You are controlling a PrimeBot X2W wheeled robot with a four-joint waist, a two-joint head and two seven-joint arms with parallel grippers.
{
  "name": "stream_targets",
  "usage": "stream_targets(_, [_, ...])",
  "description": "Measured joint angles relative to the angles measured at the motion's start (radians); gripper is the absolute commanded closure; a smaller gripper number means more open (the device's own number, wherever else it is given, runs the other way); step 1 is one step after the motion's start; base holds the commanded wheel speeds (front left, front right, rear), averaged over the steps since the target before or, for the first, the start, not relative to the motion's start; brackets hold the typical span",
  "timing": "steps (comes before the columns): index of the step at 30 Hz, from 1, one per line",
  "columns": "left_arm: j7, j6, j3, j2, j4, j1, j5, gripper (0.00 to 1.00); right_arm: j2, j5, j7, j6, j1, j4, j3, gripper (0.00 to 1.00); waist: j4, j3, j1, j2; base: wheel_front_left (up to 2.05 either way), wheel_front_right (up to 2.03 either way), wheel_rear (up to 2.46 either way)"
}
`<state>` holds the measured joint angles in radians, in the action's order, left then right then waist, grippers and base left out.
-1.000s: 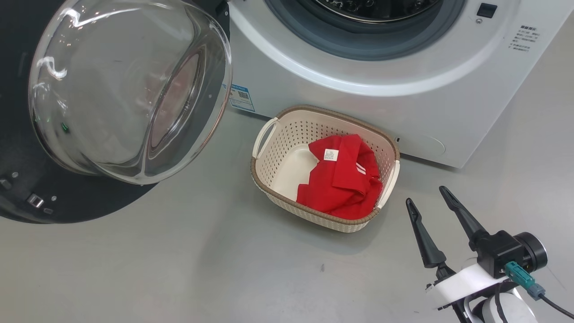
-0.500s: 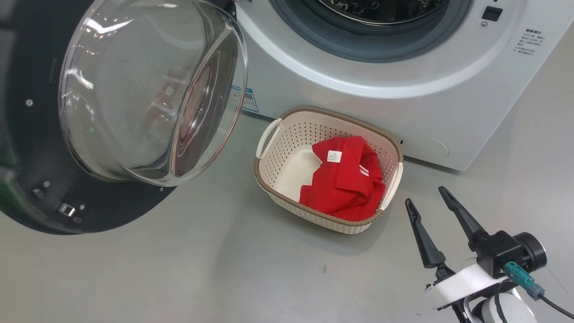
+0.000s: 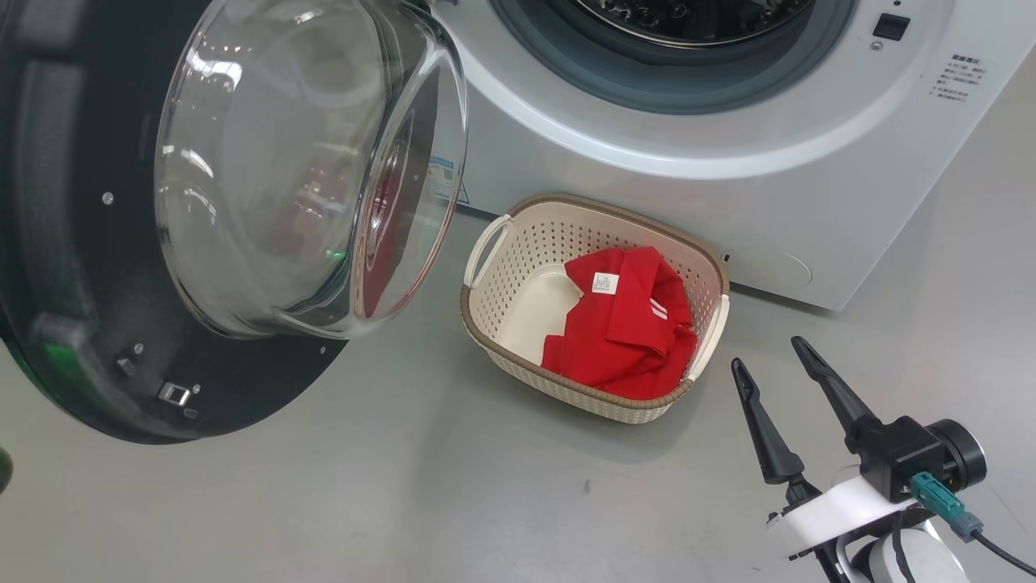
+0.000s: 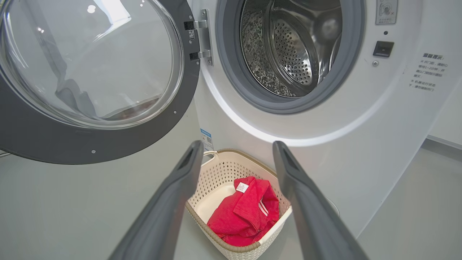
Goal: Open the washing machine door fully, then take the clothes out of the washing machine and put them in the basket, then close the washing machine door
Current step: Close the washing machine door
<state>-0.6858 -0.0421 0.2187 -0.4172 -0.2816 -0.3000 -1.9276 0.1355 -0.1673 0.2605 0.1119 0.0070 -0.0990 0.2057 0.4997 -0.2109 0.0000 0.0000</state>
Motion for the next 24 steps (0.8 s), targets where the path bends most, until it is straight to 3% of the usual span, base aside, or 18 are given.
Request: stream_targets(24, [-0.116, -0.053, -0.044, 0.039, 0.151, 0.107, -0.039, 1.00, -0.020, -0.011, 0.000, -0.002, -0.044, 0.009, 0.001, 0.00, -0.061, -0.028, 0.0000, 0.0000, 0.00, 0.00, 0.00])
